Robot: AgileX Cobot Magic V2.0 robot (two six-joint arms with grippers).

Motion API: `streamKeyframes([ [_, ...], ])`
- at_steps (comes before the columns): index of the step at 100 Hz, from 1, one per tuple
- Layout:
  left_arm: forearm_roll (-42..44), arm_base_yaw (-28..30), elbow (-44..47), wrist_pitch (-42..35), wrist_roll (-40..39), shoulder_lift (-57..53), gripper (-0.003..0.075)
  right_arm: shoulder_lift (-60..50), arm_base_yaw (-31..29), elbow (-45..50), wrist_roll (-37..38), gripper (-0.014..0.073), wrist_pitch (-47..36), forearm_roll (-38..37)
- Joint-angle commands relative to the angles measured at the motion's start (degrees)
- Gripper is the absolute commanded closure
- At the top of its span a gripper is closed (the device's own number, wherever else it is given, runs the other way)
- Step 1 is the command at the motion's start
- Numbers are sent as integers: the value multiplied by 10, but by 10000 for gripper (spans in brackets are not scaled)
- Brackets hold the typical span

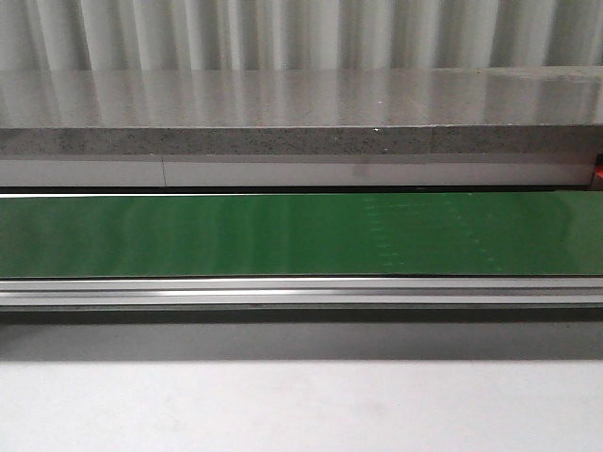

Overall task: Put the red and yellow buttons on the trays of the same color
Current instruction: 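Carry the yellow button into the yellow tray and release it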

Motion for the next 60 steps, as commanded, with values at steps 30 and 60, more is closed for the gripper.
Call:
streamKeyframes([
  [30,-5,-4,-16,-42,-3,1,740,-22,-226,-12,43,414,-30,-7],
  [60,-5,-4,-16,-42,-3,1,740,28,-351,-9,52,414,-52,-7],
])
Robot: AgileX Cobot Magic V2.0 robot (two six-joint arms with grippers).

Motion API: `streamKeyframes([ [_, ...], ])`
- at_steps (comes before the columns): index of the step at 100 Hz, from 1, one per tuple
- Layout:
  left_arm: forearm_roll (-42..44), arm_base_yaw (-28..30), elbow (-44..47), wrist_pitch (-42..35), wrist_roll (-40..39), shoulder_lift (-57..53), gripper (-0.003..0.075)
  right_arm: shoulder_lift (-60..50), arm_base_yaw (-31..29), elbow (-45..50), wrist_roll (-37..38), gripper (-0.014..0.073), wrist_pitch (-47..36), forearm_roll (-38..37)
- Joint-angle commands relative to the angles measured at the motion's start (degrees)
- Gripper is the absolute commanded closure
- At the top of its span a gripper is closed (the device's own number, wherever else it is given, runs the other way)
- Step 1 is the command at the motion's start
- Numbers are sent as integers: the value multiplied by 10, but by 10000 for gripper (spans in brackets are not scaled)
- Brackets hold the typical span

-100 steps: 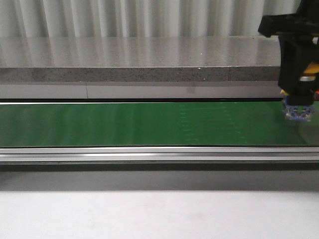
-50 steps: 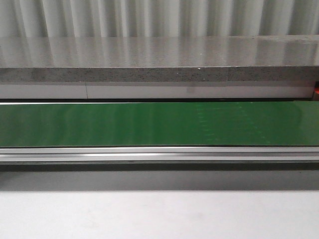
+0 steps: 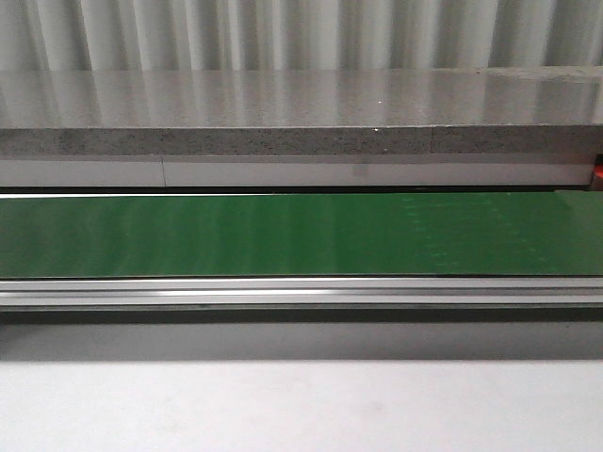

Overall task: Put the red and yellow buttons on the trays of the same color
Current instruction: 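Carry the yellow button into the yellow tray and release it, then raise the right gripper back above the conveyor end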

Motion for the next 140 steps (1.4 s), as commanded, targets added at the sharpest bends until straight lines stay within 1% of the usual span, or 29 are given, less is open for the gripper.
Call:
streamKeyframes([
  [1,-5,-4,-16,-42,-3,1,740,7,-23,-11,4,414,-39,-3],
  [16,-5,-4,-16,-42,-3,1,740,56,-29,-8,4,414,-61,-2],
  [32,-5,-4,-16,-42,-3,1,740,106,-29,-8,4,414,-95,15],
  [51,-5,-4,-16,-42,-3,1,740,150,-27,-8,4,414,-132,79],
  [62,-5,-4,-16,-42,-3,1,740,172,-27,-8,4,414,-143,100],
  [81,-5,-4,-16,-42,-3,1,740,196,-27,-8,4,407,-142,101],
  [106,-5,-4,-16,-42,-3,1,740,199,-27,-8,3,400,-150,101],
  [111,-5,-4,-16,-42,-3,1,740,199,-27,-8,3,363,-151,101],
  [113,-5,-4,-16,-42,-3,1,740,199,-27,-8,3,336,-151,101],
  [118,-5,-4,-16,-42,-3,1,740,199,-27,-8,3,251,-151,101],
  [123,-5,-4,-16,-42,-3,1,740,199,-27,-8,3,143,-150,101],
  [128,-5,-4,-16,-42,-3,1,740,199,-27,-8,3,68,-148,101],
  [133,-5,-4,-16,-42,-3,1,740,199,-27,-8,3,25,-146,101],
  [140,-5,-4,-16,-42,-3,1,740,199,-27,-8,3,18,-140,101],
])
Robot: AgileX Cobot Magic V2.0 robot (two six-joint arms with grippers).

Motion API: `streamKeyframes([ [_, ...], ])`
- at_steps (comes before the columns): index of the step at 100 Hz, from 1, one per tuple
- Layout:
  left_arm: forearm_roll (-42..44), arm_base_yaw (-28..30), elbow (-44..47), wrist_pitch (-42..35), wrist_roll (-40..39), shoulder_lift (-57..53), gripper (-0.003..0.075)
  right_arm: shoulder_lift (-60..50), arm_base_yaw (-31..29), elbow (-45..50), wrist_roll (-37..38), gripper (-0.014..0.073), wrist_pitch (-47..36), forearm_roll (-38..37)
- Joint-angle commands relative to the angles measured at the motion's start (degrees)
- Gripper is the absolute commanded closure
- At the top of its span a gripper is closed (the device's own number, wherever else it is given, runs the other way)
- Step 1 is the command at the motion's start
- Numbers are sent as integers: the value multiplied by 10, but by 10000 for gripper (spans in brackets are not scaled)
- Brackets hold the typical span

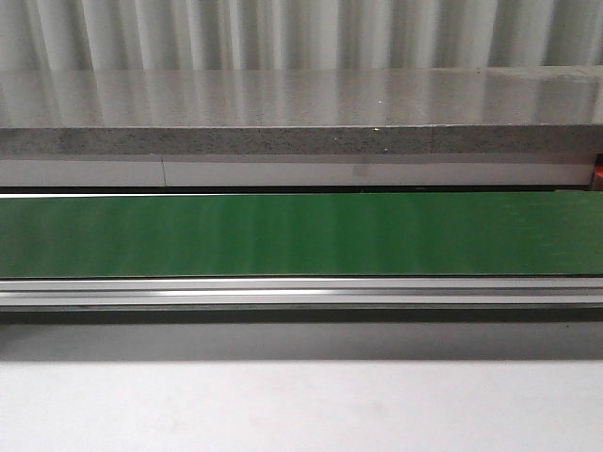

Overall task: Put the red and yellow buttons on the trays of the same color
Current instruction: 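Raise the right gripper back above the conveyor end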

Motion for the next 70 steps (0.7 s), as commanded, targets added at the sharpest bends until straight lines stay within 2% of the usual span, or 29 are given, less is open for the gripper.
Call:
streamKeyframes([
  [1,-5,-4,-16,-42,-3,1,740,-26,-2,-14,-1,19,-7,6],
  [25,-5,-4,-16,-42,-3,1,740,-69,-2,-14,-7,20,2,-44],
  [48,-5,-4,-16,-42,-3,1,740,-153,6,-14,-44,42,16,-48],
  [57,-5,-4,-16,-42,-3,1,740,-190,24,-14,-56,134,16,-48],
  [70,-5,-4,-16,-42,-3,1,740,-233,70,-14,-66,383,33,-48],
])
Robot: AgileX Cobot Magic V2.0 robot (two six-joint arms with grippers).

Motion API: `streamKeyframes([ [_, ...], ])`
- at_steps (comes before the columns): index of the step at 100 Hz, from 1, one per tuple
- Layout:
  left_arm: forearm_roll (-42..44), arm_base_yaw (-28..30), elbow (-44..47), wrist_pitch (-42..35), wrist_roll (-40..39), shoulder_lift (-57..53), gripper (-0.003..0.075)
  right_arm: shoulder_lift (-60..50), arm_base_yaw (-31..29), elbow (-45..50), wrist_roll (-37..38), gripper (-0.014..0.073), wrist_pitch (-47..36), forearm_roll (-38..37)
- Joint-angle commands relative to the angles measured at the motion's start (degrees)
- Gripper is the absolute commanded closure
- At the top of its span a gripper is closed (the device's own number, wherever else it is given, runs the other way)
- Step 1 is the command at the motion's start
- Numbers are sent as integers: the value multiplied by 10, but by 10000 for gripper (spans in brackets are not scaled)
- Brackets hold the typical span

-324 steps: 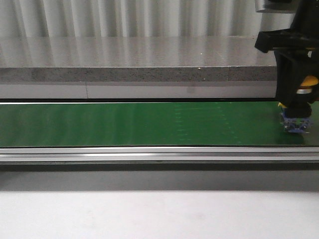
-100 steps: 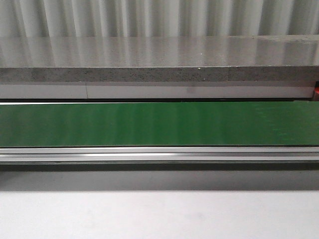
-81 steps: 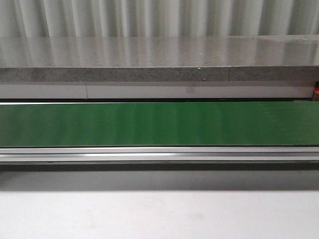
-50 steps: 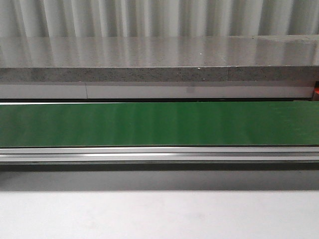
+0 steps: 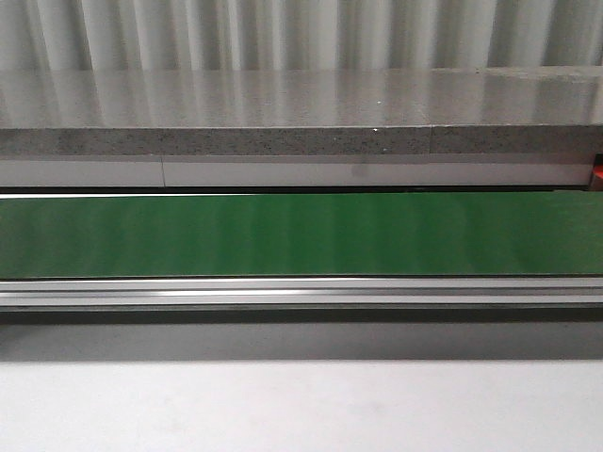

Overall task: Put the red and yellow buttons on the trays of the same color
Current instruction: 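Raise the right gripper back above the conveyor end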

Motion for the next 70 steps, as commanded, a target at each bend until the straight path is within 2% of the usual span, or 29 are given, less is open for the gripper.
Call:
streamKeyframes([
  [1,-5,-4,-16,-42,-3,1,740,-49,29,-14,-17,398,-3,0],
  [9,-5,-4,-16,-42,-3,1,740,-69,65,-14,-21,561,5,0],
  [16,-5,-4,-16,-42,-3,1,740,-82,98,-14,-24,669,11,0],
  [35,-5,-4,-16,-42,-3,1,740,-112,188,-14,-41,661,17,0],
  [55,-5,-4,-16,-42,-3,1,740,-138,280,-13,-91,661,32,0],
  [70,-5,-4,-16,-42,-3,1,740,-172,341,26,-123,661,8,0],
])
